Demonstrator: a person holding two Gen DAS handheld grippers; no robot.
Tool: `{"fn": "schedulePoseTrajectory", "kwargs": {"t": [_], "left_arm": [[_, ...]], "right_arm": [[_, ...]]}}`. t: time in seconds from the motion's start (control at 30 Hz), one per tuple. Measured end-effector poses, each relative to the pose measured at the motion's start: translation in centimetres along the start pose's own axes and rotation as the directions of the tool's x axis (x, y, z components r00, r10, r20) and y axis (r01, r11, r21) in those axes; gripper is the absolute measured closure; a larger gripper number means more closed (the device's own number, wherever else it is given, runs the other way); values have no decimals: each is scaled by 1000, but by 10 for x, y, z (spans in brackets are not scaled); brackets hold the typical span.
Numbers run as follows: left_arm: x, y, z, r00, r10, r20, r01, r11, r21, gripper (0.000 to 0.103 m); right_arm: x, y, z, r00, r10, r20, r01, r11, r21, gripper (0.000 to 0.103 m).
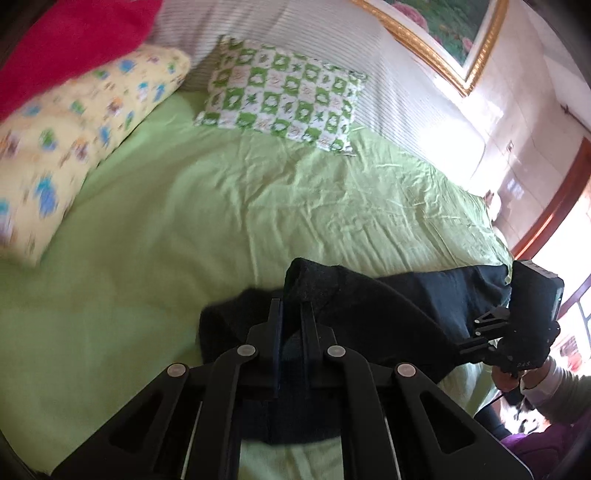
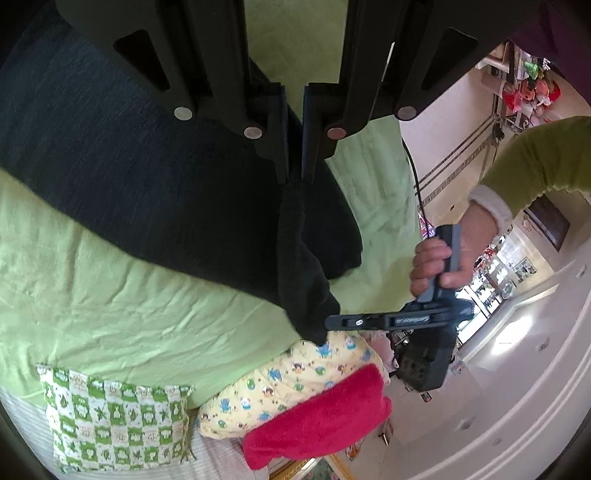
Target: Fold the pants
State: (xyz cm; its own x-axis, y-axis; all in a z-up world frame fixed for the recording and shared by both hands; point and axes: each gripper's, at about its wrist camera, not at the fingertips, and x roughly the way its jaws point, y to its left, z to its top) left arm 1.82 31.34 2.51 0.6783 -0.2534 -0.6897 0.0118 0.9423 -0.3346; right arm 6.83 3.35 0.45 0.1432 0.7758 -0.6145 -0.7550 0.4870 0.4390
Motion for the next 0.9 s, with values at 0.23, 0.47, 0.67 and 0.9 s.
{"fn": "schedulePoseTrajectory", "kwargs": {"t": [0.23, 0.47, 0.67, 0.9], "left_arm": [[-15, 23, -41, 997, 68, 44, -59, 982, -178, 91], [-40, 19, -72, 989, 84, 122, -35, 933, -359, 52], [-42, 5, -80, 986, 90, 141, -17, 890, -455, 44], [-33, -3, -84, 983, 137, 120, -55, 850, -523, 37]], "right_arm": [[4, 2, -11, 1000, 18, -5, -18, 999, 40, 89], [-2, 12, -16, 999, 39, 14, -39, 999, 37, 80], [-14, 7, -14, 998, 32, 49, -35, 997, 63, 79], [-33, -9, -6, 994, -5, 109, -8, 993, 120, 71]]}}
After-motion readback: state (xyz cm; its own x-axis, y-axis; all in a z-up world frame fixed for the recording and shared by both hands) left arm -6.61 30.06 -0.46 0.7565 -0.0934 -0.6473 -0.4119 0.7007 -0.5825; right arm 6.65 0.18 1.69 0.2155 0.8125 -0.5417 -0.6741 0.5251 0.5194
